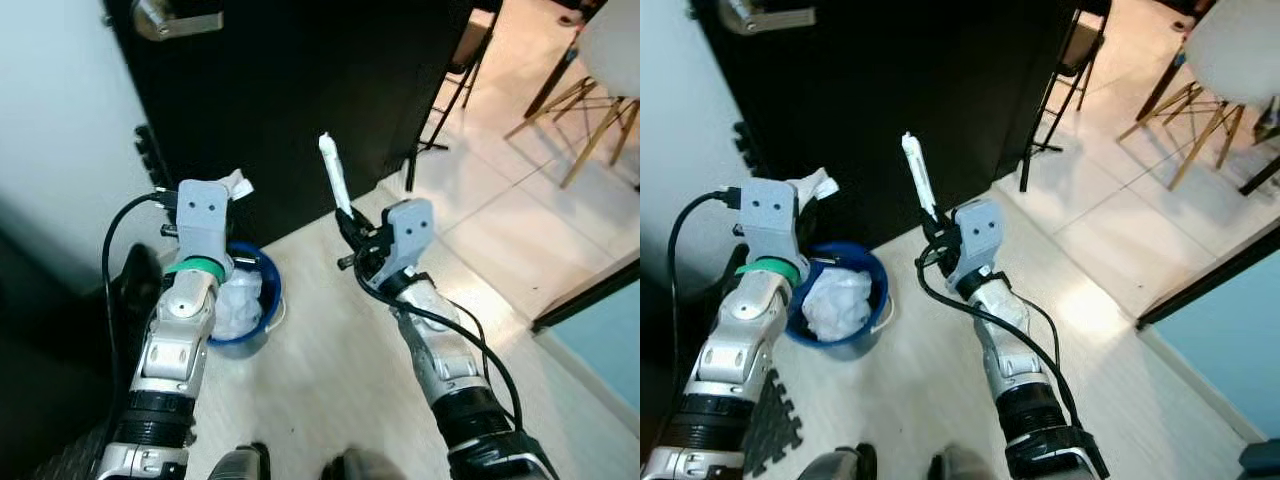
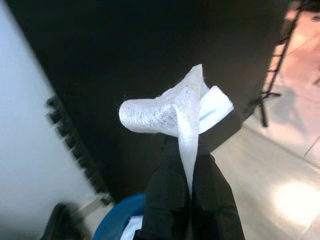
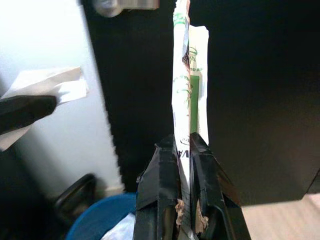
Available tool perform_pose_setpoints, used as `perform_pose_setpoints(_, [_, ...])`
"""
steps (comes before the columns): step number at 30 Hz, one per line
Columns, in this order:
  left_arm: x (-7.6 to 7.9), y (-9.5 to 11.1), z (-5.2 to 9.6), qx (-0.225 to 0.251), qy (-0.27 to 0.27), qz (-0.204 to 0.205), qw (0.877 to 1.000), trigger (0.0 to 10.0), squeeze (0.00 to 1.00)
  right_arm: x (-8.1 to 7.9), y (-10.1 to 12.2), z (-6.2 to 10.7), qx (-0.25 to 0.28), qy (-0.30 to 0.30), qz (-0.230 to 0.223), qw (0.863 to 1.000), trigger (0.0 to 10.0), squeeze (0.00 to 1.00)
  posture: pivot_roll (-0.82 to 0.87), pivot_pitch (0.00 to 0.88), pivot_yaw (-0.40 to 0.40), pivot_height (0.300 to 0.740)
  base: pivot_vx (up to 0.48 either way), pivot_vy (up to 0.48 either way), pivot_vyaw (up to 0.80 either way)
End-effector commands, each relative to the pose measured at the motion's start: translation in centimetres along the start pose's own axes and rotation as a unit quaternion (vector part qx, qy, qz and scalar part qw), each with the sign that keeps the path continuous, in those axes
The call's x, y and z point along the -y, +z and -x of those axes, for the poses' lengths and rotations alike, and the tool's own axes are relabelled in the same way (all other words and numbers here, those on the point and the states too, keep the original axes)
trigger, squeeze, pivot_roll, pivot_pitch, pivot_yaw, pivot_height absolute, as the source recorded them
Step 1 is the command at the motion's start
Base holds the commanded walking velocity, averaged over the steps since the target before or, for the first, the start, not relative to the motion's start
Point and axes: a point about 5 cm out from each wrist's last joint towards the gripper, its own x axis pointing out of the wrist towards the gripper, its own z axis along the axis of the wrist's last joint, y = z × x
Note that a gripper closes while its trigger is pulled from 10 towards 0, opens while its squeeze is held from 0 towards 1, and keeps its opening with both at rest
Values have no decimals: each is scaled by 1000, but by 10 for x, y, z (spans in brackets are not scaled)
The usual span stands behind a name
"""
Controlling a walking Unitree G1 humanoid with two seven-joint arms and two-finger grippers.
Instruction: Clean up the room
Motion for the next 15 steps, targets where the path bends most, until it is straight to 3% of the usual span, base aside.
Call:
perform_pose_setpoints(1, [4, -5, 1, -10, -8, 2, 1000, 10000, 0, 4, -4, 5, -6, -11, -2, 1000, 10000, 0, -11, 32, 15, 740, 480, 0, 0])
perform_pose_setpoints(15, [5, -6, 2, -14, -7, 7, 1000, 10000, 0, -1, -3, 6, -5, 11, -11, 1000, 10000, 0, -14, 39, 16, 740, 473, 0, 0])
